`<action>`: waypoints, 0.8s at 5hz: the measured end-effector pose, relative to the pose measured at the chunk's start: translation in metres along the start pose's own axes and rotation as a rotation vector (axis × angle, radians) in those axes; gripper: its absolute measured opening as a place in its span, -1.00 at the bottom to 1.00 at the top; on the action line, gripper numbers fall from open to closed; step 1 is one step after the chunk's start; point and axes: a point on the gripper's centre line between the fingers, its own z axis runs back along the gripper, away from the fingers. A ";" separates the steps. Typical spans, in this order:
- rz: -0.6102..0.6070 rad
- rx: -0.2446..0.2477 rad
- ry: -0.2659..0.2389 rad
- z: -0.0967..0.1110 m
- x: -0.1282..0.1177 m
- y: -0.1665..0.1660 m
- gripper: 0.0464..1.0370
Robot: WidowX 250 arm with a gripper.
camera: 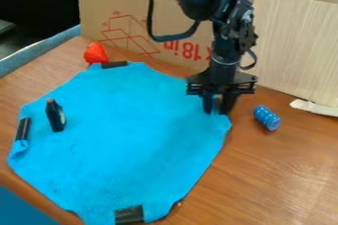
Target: Fold the cloth from upper right to bottom left
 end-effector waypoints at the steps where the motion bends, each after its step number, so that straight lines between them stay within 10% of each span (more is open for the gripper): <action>1: -0.003 -0.042 0.022 0.004 -0.002 0.002 -0.74; 4: 0.027 -0.225 0.003 0.064 0.019 0.011 -0.97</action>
